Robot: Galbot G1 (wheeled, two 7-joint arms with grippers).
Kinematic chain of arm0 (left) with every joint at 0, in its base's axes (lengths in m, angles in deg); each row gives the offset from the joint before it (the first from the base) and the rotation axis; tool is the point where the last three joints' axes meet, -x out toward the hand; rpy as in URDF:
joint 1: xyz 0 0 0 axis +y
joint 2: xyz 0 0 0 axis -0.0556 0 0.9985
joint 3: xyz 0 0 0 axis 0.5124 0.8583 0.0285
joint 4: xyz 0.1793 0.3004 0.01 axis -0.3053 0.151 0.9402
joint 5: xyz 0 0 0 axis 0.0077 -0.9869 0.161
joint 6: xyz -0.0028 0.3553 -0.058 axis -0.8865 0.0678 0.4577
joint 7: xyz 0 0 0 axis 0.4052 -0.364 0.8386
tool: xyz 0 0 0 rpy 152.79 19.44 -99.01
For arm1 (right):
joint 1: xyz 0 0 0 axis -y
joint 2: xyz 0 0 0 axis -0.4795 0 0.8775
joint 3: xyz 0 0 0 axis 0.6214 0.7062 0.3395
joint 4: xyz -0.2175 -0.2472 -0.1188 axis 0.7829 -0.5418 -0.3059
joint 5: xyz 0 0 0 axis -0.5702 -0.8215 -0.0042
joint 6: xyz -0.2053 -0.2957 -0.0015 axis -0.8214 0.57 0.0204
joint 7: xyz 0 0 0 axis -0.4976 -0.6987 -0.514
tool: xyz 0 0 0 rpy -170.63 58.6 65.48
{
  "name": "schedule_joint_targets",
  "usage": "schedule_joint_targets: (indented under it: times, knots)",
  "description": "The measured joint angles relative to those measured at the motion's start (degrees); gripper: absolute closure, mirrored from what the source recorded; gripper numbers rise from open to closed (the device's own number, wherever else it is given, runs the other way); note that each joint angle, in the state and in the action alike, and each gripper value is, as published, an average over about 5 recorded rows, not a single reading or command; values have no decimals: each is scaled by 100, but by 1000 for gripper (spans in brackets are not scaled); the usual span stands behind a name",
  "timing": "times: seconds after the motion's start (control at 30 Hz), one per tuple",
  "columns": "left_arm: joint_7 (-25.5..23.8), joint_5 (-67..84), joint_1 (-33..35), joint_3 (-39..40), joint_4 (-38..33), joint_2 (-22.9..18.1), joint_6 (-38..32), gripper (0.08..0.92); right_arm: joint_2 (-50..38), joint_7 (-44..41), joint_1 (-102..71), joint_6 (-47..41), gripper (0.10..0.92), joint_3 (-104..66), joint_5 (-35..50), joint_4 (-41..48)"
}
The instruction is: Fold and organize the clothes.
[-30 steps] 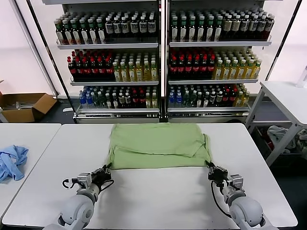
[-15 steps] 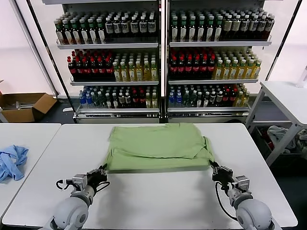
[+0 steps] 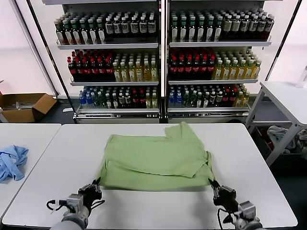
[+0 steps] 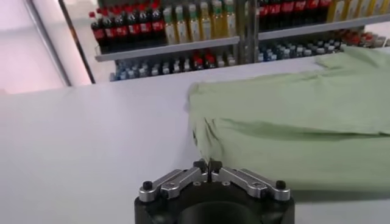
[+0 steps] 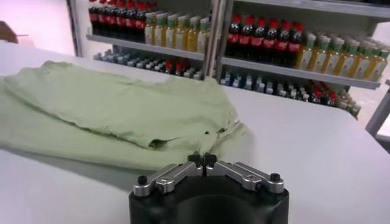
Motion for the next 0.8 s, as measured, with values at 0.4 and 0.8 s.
schedule_joint_targets:
  times: [0.4,0.8]
  knots:
    - [1089,-550,1426,37,-691,50,-452,916,-77,31,-978,235,917,-185,-402,-259]
    - [1500,-962,1983,168,-833,-31,-829,783,-16,195,-1414,318,714,-212,-471,-476]
